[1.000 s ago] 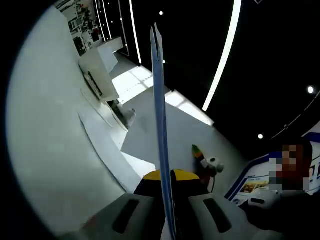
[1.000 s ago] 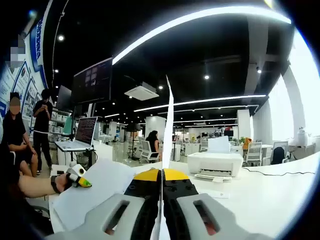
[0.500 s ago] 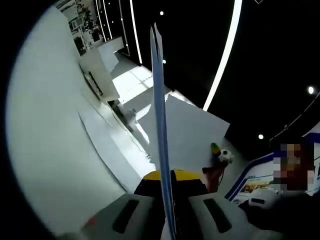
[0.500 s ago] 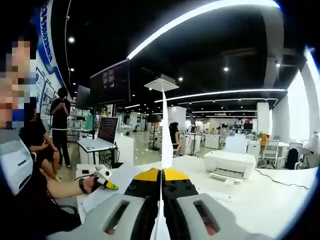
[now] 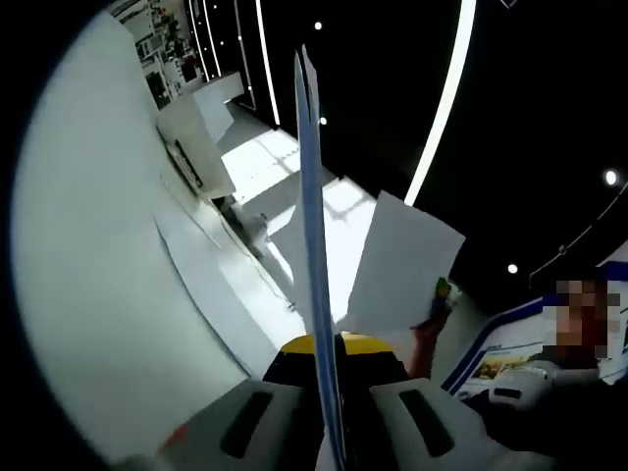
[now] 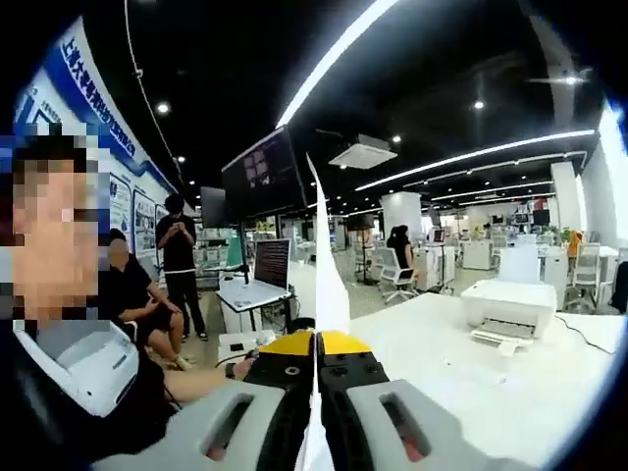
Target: Organize the stack of printing papers by aligning and flattening the scattered papers on the table
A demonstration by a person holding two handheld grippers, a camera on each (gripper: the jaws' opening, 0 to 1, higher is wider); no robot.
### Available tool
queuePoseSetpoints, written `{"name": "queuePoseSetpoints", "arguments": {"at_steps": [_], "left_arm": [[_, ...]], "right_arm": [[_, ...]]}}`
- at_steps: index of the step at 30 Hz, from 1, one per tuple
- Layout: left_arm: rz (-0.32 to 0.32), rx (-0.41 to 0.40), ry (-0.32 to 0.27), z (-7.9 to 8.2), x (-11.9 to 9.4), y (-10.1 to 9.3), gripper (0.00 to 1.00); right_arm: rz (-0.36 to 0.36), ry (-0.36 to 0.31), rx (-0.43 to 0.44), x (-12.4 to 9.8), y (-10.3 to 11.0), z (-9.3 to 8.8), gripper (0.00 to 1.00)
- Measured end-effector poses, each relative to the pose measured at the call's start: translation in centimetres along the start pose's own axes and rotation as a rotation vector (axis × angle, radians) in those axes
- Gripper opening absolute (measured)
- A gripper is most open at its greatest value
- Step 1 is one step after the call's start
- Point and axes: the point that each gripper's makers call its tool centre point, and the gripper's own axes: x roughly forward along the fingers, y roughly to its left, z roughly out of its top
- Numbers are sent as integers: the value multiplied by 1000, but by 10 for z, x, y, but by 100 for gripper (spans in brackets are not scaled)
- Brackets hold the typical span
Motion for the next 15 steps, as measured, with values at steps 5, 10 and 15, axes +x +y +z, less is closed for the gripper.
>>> {"name": "queuePoseSetpoints", "arguments": {"at_steps": [5,10,15], "left_arm": [[0,0,0,1,-1,1,6],[-1,0,0,0,0,0,6],[-1,1,1,-2,1,-1,6]], "right_arm": [[118,41,73,-2,6,-4,0],[175,46,137,-5,2,-3,0],[272,95,175,1,15,-15,0]]}}
